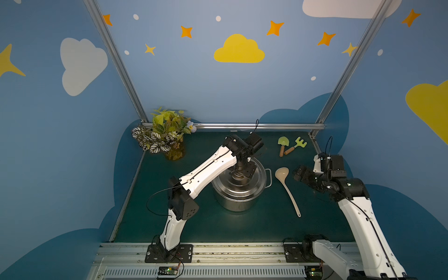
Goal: Stir the soup with a spoon
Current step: Pick up the lid from the pan.
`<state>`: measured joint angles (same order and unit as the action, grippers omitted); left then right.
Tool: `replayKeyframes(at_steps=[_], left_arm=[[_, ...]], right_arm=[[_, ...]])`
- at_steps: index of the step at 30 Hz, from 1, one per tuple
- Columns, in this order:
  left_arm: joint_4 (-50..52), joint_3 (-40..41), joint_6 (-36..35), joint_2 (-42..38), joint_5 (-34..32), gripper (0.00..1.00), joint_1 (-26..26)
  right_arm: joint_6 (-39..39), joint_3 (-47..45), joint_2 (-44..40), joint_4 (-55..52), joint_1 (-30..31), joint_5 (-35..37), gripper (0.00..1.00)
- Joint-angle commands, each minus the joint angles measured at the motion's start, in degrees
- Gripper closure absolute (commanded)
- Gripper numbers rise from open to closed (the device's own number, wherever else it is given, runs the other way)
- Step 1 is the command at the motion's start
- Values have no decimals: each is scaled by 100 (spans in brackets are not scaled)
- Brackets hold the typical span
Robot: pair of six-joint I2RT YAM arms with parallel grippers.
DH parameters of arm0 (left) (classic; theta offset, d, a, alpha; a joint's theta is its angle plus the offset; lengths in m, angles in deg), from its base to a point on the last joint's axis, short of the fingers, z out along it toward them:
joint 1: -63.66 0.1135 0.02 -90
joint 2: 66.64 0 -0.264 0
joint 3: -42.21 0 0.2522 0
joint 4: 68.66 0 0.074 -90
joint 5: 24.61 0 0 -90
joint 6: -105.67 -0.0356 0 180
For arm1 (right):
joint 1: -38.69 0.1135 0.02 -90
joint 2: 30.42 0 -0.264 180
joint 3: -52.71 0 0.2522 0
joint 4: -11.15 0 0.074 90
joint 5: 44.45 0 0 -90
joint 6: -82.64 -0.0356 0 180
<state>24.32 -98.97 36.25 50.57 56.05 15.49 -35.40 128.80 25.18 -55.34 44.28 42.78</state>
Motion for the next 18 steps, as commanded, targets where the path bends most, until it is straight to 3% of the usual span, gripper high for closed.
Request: replayKeyframes(at_steps=[1, 18], left_arm=[[142, 69, -8, 71, -141, 21, 27], [60, 6, 22, -100, -617, 18, 60]], right_arm=[[36, -19, 23, -18, -31, -62, 3], [37, -104, 3, -27, -47, -66, 3]])
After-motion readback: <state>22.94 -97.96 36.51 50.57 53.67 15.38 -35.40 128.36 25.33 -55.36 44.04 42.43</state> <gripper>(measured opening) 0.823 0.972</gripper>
